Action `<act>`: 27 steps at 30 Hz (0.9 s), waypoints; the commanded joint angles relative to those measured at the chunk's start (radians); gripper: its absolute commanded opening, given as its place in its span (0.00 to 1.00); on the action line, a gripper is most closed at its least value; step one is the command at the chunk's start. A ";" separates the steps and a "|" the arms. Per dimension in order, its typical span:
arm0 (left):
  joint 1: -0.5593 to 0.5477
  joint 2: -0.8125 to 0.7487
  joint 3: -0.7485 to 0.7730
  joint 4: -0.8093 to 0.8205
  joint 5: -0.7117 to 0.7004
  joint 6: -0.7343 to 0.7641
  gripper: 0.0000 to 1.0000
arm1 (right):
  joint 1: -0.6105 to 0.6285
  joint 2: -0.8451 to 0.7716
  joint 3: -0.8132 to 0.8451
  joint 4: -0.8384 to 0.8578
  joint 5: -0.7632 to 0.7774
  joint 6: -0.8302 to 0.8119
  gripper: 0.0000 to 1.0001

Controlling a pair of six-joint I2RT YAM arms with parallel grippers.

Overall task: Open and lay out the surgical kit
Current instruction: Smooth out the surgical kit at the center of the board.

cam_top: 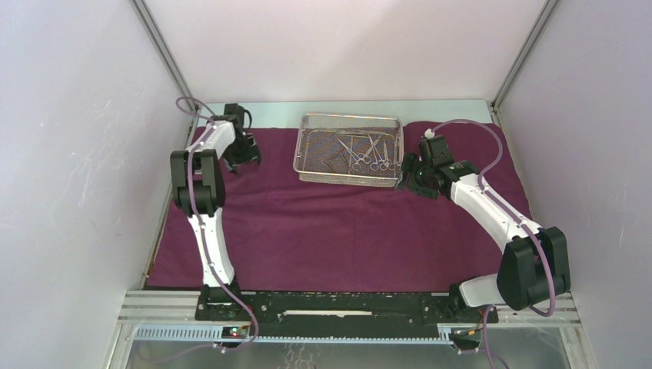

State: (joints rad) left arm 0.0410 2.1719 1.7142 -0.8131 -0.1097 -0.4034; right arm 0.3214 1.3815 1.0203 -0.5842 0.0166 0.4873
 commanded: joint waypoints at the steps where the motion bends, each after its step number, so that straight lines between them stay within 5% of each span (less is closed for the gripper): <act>1: -0.003 0.050 0.133 -0.106 0.004 0.093 0.67 | 0.007 -0.035 0.023 0.027 -0.006 -0.016 0.77; 12: 0.046 0.134 0.237 -0.157 0.136 0.090 0.02 | 0.006 -0.036 0.024 0.019 -0.006 -0.022 0.78; 14: 0.046 0.132 0.231 -0.148 0.117 0.085 0.00 | 0.006 -0.036 0.024 0.021 -0.006 -0.024 0.78; 21: 0.052 0.109 0.196 -0.105 0.086 0.139 0.01 | 0.005 -0.041 0.024 0.016 0.000 -0.025 0.78; 27: 0.053 0.104 0.200 -0.125 0.048 0.254 0.62 | 0.006 -0.039 0.024 0.024 -0.006 -0.028 0.78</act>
State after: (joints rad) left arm 0.0917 2.2951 1.9022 -0.9417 -0.0132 -0.2455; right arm 0.3214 1.3811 1.0203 -0.5819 0.0166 0.4767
